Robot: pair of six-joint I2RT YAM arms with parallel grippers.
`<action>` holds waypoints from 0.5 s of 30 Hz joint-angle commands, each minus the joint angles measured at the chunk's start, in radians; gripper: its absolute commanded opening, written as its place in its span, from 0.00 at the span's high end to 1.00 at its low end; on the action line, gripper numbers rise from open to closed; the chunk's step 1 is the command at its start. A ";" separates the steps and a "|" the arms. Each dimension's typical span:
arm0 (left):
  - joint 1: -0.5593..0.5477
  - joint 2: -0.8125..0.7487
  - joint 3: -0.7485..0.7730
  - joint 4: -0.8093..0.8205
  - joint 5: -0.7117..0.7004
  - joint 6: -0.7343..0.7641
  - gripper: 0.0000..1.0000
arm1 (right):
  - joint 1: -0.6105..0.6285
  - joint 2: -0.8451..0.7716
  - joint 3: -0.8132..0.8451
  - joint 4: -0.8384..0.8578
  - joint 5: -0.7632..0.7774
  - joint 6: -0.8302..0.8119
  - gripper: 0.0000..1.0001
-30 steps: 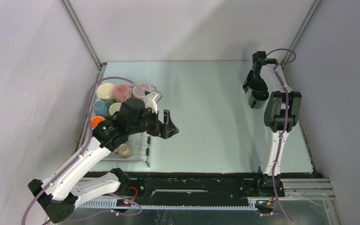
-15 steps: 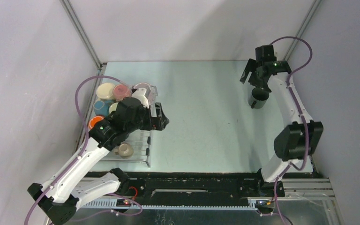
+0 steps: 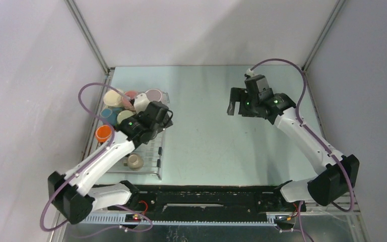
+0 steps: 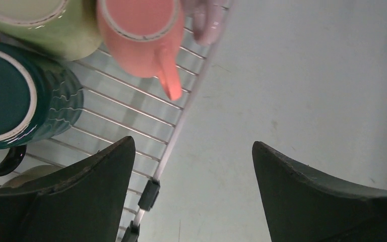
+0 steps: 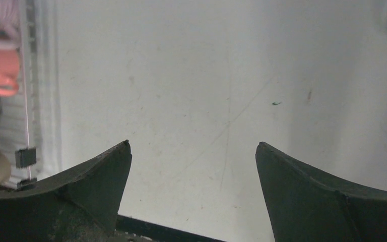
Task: Unload the cups from the dish rack
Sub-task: Unload the cup from the dish rack.
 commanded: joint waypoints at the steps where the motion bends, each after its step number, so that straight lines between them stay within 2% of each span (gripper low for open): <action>1: 0.006 0.090 0.078 -0.092 -0.210 -0.241 0.08 | 0.079 -0.077 -0.044 0.065 0.010 0.015 0.00; 7: 0.009 0.212 0.100 -0.110 -0.302 -0.331 0.20 | 0.116 -0.148 -0.113 0.067 0.011 0.030 0.01; 15: 0.062 0.355 0.125 -0.067 -0.282 -0.326 0.30 | 0.131 -0.220 -0.145 0.036 0.030 0.028 0.00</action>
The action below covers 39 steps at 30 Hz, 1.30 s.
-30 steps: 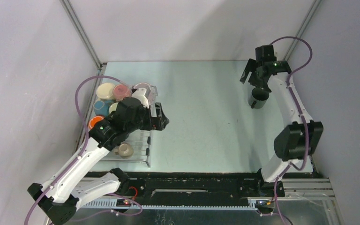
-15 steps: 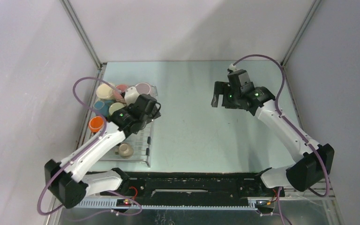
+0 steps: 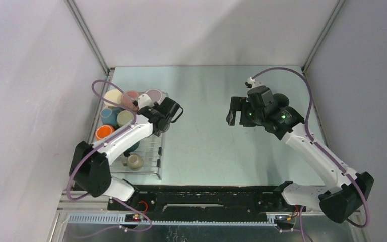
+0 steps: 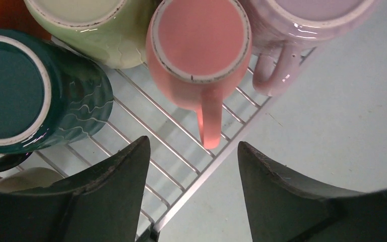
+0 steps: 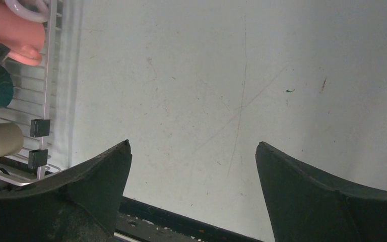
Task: Unload the cups from the dish rack
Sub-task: Unload the cup from the dish rack.
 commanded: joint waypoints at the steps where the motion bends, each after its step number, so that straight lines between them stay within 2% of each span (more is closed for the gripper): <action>1: 0.032 0.057 0.060 0.032 -0.045 -0.028 0.30 | 0.013 -0.053 -0.019 0.007 0.023 0.011 0.00; 8: 0.061 0.107 0.030 0.132 0.008 0.008 0.38 | 0.027 -0.068 -0.057 0.012 0.025 0.026 0.01; 25: 0.087 0.196 -0.008 0.199 0.041 -0.010 0.54 | 0.054 -0.099 -0.117 0.013 0.053 0.040 0.01; 36: 0.086 0.170 -0.067 0.202 0.027 -0.031 0.73 | 0.059 -0.107 -0.151 0.029 0.051 0.049 0.01; 39: 0.086 0.158 -0.080 0.202 0.022 -0.026 0.84 | 0.060 -0.107 -0.159 0.033 0.052 0.052 0.01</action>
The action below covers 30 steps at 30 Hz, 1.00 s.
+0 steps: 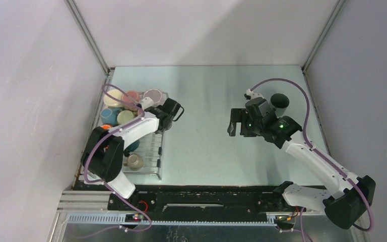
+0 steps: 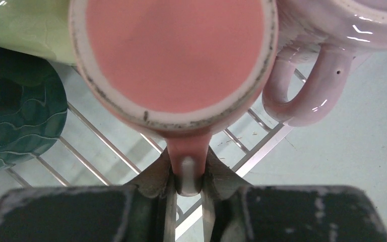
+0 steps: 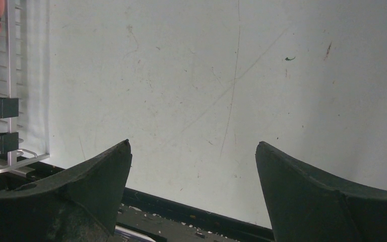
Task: Unload the cups from the dish rack
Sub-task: Unload the cup from the dish rack.
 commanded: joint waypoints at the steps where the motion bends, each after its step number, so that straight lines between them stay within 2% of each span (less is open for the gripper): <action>1: 0.006 -0.044 -0.039 0.010 -0.049 -0.022 0.88 | 0.013 -0.026 -0.017 0.031 0.021 0.021 0.01; 4: 0.001 -0.065 -0.044 0.001 -0.059 -0.015 0.99 | 0.015 -0.028 -0.025 0.039 0.018 0.028 0.01; 5: -0.003 -0.074 -0.046 -0.004 -0.064 -0.013 1.00 | 0.017 -0.026 -0.026 0.041 0.017 0.028 0.01; 16: -0.077 -0.187 -0.041 -0.073 -0.116 0.008 1.00 | 0.021 -0.011 -0.026 0.067 0.005 0.035 0.01; 30: -0.151 -0.310 -0.026 -0.156 -0.091 0.042 1.00 | 0.011 0.011 -0.026 0.137 -0.092 0.078 0.00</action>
